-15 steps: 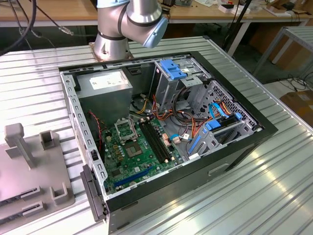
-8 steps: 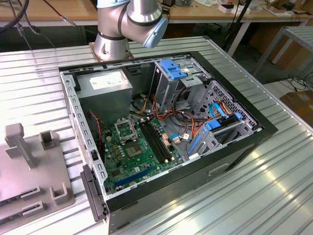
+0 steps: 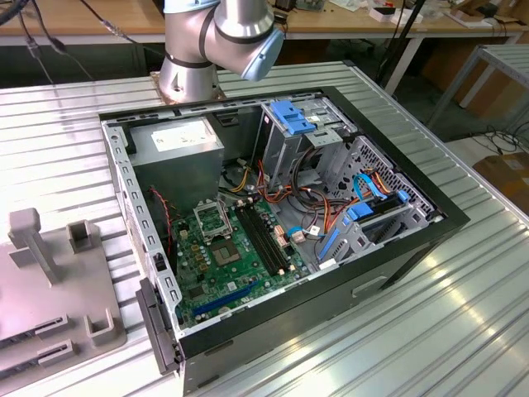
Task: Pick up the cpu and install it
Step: 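Pick up the cpu and move it towards the insertion slot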
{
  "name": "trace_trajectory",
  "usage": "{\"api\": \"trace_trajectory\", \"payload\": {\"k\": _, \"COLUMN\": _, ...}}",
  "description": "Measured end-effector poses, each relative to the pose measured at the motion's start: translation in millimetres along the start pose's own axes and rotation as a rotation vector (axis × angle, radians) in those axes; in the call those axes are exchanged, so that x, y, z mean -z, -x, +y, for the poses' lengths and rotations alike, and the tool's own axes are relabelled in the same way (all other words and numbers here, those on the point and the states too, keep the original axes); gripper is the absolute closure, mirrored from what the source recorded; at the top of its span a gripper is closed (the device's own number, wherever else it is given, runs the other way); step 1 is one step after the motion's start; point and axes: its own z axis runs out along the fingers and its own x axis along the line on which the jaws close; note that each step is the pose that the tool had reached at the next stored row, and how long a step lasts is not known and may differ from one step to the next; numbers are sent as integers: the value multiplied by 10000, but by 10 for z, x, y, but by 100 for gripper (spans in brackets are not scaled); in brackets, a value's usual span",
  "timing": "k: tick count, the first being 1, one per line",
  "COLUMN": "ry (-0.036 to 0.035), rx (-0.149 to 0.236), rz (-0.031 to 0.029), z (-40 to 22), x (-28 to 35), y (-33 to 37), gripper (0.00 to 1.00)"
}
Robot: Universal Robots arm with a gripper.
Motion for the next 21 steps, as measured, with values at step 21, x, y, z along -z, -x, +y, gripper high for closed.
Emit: {"api": "trace_trajectory", "payload": {"k": 21, "ry": 2, "rx": 0, "rz": 0, "z": 0, "x": 118, "y": 59, "gripper": 53}}
